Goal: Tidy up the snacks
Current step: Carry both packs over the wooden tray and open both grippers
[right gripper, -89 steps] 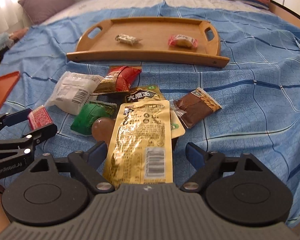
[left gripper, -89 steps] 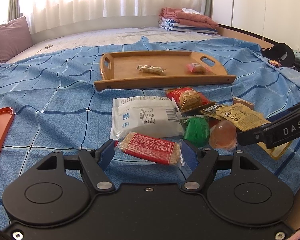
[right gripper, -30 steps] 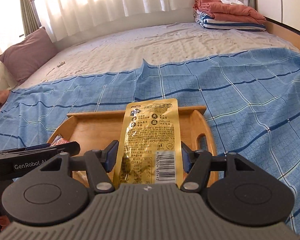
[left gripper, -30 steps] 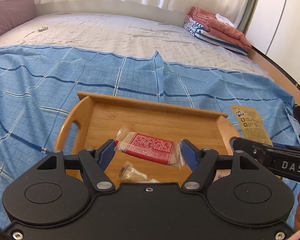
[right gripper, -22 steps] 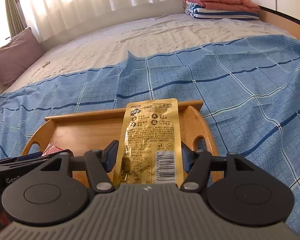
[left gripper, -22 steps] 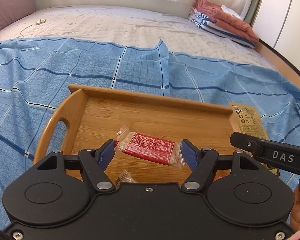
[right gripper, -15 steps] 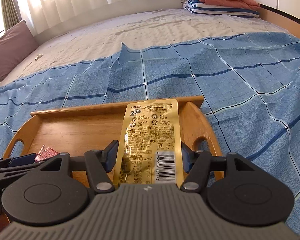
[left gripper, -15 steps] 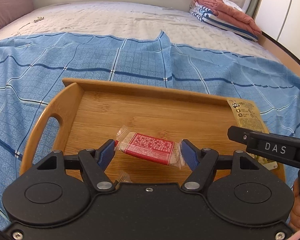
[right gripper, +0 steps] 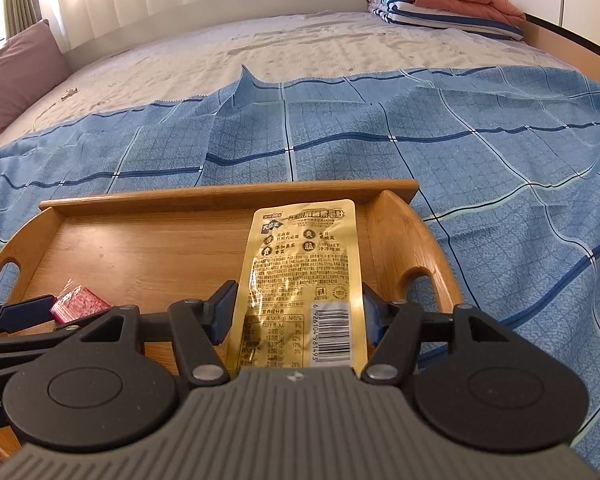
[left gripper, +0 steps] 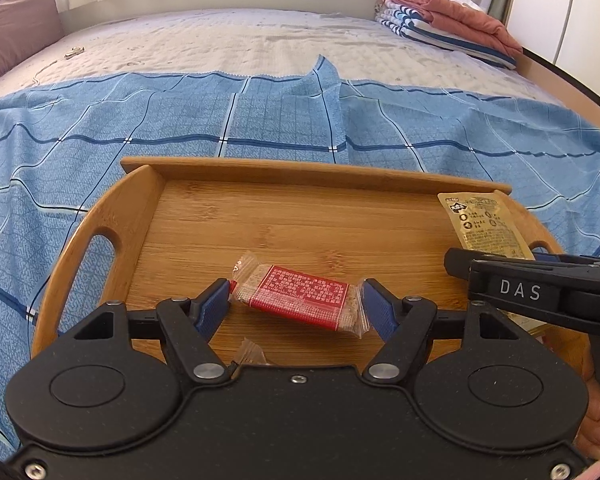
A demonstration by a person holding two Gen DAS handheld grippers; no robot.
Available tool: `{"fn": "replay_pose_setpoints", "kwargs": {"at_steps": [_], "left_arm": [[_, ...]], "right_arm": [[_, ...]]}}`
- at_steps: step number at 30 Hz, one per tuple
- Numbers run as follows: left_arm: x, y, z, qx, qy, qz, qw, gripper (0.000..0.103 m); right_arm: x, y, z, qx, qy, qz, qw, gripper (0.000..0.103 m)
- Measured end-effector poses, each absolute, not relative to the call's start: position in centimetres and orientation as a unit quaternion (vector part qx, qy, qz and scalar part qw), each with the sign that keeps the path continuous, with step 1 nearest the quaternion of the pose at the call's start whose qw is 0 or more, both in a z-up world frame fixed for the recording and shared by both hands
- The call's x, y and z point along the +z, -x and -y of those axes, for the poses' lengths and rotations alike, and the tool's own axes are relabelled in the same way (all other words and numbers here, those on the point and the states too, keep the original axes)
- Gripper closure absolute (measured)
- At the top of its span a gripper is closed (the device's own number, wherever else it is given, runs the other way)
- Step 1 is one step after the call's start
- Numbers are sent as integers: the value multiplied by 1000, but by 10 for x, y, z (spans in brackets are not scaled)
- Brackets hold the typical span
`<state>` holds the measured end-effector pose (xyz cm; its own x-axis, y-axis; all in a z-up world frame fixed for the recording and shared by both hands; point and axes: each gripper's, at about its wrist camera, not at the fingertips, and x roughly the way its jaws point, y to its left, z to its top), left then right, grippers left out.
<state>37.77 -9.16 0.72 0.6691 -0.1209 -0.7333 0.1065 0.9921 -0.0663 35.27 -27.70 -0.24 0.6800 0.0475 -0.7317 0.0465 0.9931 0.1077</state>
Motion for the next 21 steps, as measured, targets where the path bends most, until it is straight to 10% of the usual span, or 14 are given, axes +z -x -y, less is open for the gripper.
{"fn": "replay_pose_setpoints", "kwargs": {"at_steps": [13, 21], "left_arm": [[6, -375, 96, -60, -12, -394, 917, 32], [7, -375, 88, -62, 10, -400, 915, 18]], "right_arm": [[-4, -350, 271, 4, -35, -398, 917, 37], [0, -345, 278, -1, -50, -389, 920, 19]]}}
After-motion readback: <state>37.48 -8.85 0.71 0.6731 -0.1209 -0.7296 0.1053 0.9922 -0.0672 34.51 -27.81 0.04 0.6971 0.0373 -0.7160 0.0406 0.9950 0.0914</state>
